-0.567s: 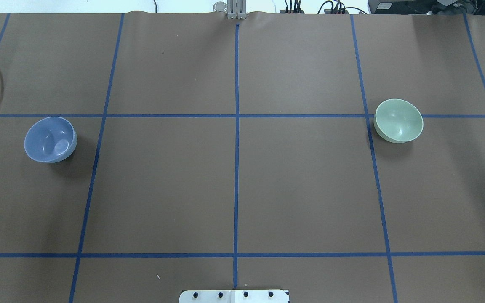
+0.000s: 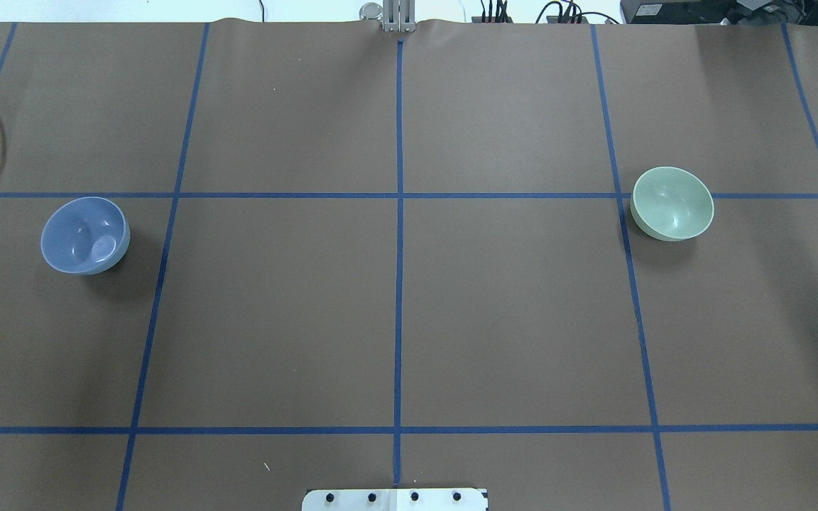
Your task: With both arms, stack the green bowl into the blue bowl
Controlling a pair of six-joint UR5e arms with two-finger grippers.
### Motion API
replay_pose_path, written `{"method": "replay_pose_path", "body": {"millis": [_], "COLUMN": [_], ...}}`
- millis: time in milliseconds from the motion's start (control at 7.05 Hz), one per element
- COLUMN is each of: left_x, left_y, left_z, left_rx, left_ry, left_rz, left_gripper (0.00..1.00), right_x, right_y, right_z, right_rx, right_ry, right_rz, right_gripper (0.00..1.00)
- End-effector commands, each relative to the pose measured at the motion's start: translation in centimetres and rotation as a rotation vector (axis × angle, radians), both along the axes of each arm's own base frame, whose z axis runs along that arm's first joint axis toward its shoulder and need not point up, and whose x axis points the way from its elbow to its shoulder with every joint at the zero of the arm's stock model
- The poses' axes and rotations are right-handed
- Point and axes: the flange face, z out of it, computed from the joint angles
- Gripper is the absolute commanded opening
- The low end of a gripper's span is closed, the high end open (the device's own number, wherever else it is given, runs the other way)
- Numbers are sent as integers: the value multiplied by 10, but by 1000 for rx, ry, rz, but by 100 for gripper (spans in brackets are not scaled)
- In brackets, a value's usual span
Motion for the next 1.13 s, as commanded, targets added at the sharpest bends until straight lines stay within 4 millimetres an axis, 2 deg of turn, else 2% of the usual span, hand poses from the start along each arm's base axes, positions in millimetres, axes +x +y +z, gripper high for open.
{"method": "replay_pose_path", "body": {"millis": [0, 142, 284, 425, 709, 851, 993], "left_x": [0, 0, 0, 0, 1, 1, 1], "left_y": [-8, -9, -21, -29, -30, -30, -34], "left_z": [-9, -9, -31, -39, -43, -44, -56], "left_rx": [17, 14, 64, 75, 87, 95, 148], "left_ry": [1, 3, 3, 1, 13, 11, 13], "left_rz": [-1, -4, -3, -4, -1, 2, -2], "left_gripper": [99, 99, 99, 99, 99, 99, 99], "right_x": [-4, -5, -6, -6, -7, -7, -8], "right_y": [-5, -5, -7, -9, -16, -21, -26], "right_z": [-7, -10, -14, -17, -26, -37, -45], "right_rx": [15, 27, 38, 57, 91, 109, 120], "right_ry": [-2, -3, -4, -6, -9, -10, -15], "right_rz": [-6, -14, -15, -15, -10, -7, -6], "right_gripper": [100, 100, 100, 100, 100, 100, 100]}}
